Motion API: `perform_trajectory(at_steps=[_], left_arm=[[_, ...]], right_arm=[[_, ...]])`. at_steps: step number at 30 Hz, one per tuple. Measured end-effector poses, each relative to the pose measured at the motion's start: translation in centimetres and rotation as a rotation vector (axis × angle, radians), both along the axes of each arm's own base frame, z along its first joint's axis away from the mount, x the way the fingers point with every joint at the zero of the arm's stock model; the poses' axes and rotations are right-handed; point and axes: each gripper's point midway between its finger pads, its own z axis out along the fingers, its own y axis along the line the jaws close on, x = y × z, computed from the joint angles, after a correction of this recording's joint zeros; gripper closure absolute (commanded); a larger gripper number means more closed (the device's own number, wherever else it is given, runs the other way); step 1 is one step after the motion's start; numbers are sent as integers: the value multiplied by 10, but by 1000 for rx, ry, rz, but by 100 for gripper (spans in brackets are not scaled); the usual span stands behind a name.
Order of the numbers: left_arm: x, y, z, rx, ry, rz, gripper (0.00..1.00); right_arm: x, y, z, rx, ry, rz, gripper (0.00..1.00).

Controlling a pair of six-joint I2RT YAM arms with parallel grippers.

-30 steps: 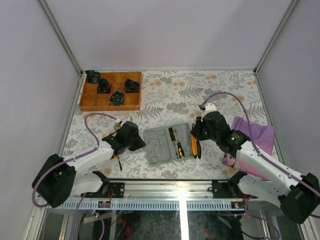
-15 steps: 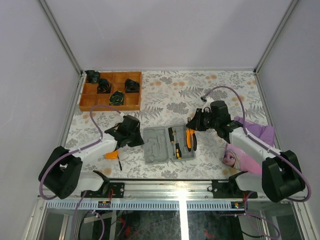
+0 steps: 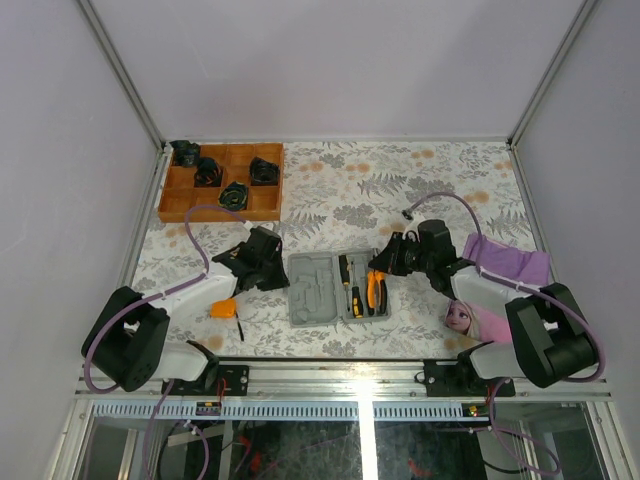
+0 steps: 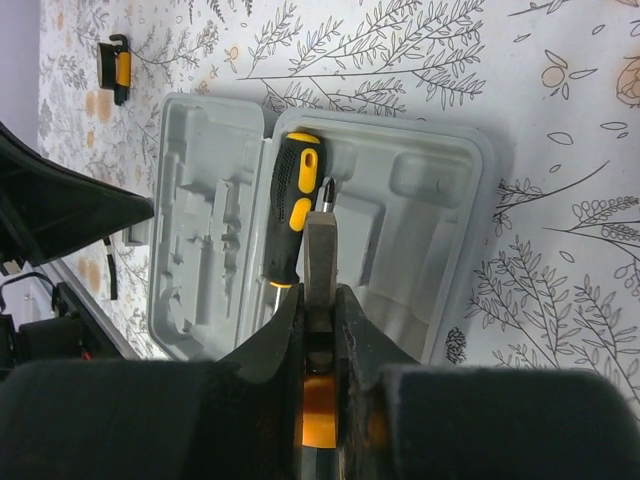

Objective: Sort the tools into containers
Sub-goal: Place the pliers in the storage box.

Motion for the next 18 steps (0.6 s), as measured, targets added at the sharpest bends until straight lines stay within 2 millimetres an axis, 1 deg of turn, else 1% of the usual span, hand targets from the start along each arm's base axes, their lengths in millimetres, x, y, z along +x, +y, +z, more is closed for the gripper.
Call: perform_trajectory(at_steps=[6,9,11,15,18], left_arm=[[0,-1,0,-4,2,-4,100],[-1,-1,0,-7,4,-7,100],[-1,-2,0,-8,5,-8,100],[-1,-2,0,-8,5,-8,100],[-1,-2,0,-9,5,-8,100]], right_arm=[[5,7,-3,43,-1,-1,97],[8,10,-7,53,2,5,94],[8,11,-9,56,5,9,88],[9,12,-12,58,5,16,74],[10,9,-15,36,-7,18,67]])
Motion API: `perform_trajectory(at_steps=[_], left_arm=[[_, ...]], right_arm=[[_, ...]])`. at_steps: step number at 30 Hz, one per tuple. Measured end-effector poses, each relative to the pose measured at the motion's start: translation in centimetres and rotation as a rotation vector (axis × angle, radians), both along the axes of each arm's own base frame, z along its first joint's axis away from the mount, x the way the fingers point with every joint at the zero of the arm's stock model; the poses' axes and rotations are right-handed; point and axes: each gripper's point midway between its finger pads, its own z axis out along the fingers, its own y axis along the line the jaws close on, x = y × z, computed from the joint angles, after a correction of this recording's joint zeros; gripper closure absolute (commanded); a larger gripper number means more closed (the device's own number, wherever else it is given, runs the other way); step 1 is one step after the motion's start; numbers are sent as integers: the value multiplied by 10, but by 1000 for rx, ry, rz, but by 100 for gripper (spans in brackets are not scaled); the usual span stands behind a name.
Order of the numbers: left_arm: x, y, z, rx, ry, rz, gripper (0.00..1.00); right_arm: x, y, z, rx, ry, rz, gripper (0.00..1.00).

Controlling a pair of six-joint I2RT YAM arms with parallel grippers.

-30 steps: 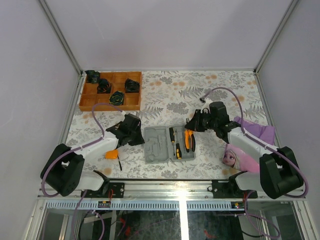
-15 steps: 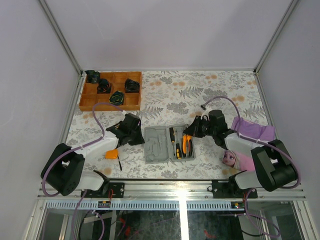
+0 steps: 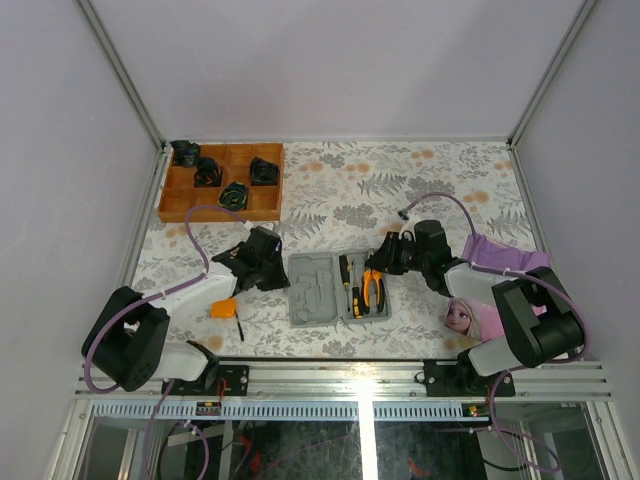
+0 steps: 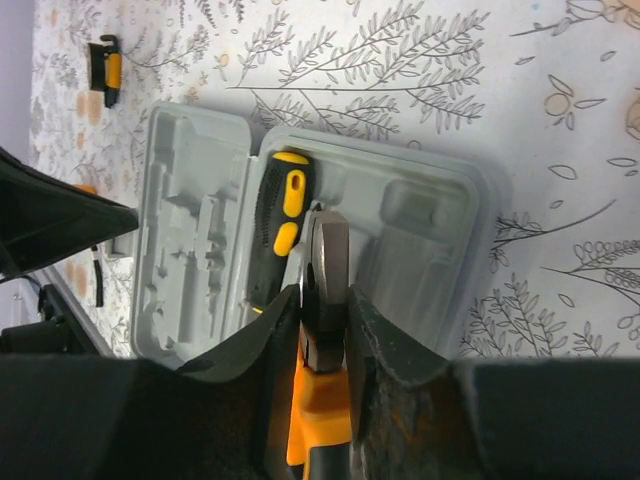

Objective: Sort the tools into containers
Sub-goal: Place the pliers in the storage box.

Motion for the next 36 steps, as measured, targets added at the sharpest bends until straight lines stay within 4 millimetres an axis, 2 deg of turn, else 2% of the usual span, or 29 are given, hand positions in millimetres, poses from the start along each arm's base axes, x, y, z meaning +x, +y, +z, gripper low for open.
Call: perform_trajectory(at_steps=[3,8,12,17,25,29,36], left_arm=[[0,0,0,0,0,0,100],[0,0,0,-2,1,-1,100],[-1,-1,0,-3,3,-2,100],[-1,-1,0,-4,3,-3,100],[-1,-1,0,-4,4,-2,100],[-1,-1,0,-6,5,2,100],[-1,-1,3,-11,0,5,100]], right_arm=[[1,-5,-6,-41,-6,-7,62],[-3,-15,-19,-108,9,-13,58],[0,-17,-16,-128,-6,-10,55],[4,-23,-5,-169,-40,-23,55],[10,-40,26,-272,-106,-80,63],[-4,-38,29,-335,-107,-62,69],[-37,-35,15,-440,-27,7,75]])
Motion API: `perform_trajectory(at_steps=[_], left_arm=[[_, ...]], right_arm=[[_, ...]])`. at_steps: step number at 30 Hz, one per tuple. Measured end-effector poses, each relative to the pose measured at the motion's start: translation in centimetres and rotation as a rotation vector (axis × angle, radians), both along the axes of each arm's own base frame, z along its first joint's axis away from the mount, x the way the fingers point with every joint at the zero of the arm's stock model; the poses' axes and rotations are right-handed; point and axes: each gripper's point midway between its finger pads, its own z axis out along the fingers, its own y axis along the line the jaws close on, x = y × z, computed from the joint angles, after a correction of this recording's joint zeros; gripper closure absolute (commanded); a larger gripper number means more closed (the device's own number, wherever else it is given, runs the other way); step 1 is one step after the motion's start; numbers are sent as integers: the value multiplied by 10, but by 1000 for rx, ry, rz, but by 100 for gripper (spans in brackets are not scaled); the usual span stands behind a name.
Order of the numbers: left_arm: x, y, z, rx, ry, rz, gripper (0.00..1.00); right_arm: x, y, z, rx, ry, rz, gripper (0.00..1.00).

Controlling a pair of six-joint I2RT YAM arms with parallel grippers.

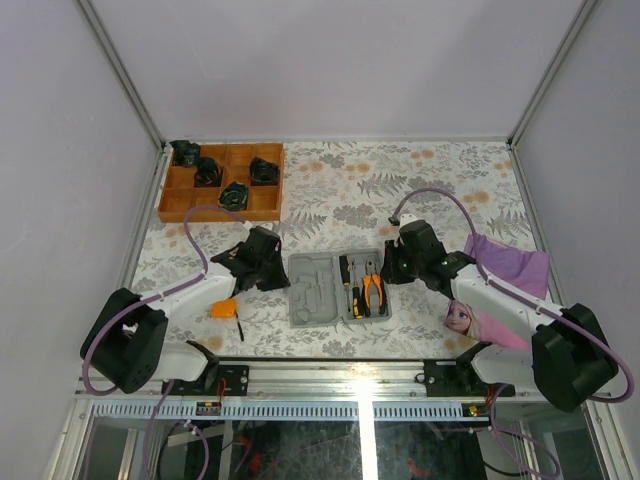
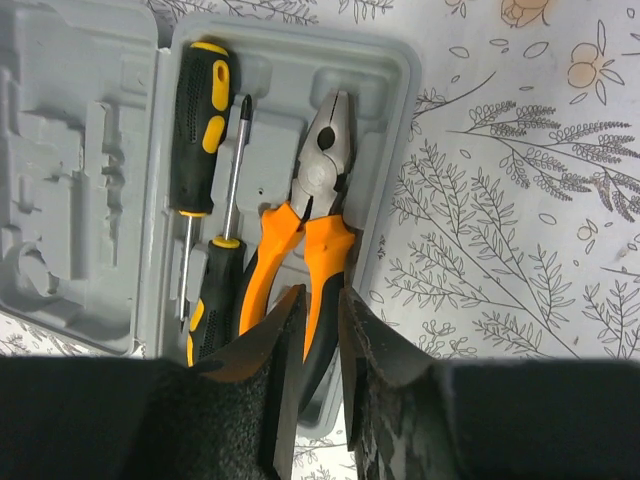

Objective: Sort the tools into containers
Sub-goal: Place the pliers in the storage box.

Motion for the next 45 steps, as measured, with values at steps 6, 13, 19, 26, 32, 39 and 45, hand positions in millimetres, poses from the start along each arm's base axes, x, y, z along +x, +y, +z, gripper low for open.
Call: perform_trajectory(at_steps=[6,13,19,26,32,39,45], left_arm=[[0,0,0,1,1,0,100],[-1,0,0,0,3,1,100],[-1,0,0,0,3,1,100],[-1,0,0,0,4,1,100],[-1,0,0,0,5,1,100],[-1,0,0,1,6,1,100],[-1,0,0,1,6,2,100]], right_arm=[[-4,4,-4,-40,50,18,77],[-14,4,-23,-90,128,35,81],[-17,5,-28,-107,153,47,84],[-17,11,-29,-124,172,61,87],[-19,18,-35,-155,202,92,88],[-26,19,-40,-189,234,109,84],[-20,18,-16,-158,148,96,79]])
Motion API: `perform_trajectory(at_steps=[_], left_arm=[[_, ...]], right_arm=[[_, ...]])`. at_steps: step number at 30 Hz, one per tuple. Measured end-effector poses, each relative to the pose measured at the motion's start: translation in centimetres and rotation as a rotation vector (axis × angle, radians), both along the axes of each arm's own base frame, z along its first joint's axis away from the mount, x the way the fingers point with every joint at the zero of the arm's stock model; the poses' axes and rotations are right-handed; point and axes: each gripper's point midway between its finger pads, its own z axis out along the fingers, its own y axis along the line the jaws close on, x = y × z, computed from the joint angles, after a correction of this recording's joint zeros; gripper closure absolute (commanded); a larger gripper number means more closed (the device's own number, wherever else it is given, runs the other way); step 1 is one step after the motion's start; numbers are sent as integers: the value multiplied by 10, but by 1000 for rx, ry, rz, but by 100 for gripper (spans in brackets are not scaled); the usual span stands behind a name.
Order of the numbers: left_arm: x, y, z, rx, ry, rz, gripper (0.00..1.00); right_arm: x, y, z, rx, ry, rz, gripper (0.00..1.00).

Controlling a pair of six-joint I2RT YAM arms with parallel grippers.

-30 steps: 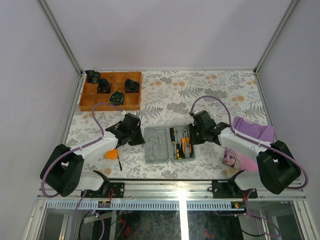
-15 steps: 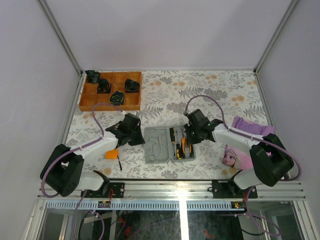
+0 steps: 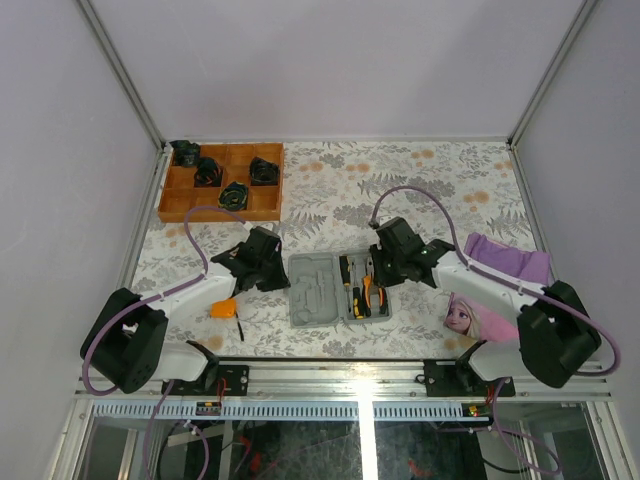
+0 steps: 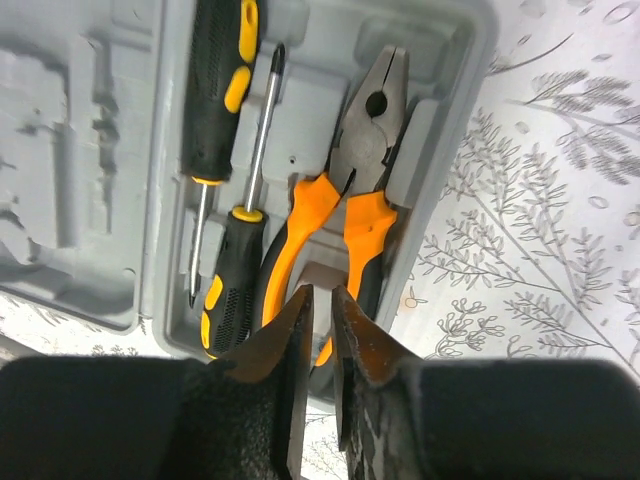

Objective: Sort the tools into containers
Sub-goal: Place the pliers in the storage box.

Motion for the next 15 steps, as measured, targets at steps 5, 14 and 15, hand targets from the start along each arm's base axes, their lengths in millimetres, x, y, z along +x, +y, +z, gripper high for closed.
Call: perform_trajectory(at_steps=[5,14,15], left_arm=[[0,0,0,0,0,0,100],[0,0,0,0,0,0,100],[0,0,0,0,0,0,100]], right_arm=[[9,-5,16,0,-72,-26,77],[1,-15,-6,-80,3,-32,75],[0,-15,-8,-82,8,-31,75]])
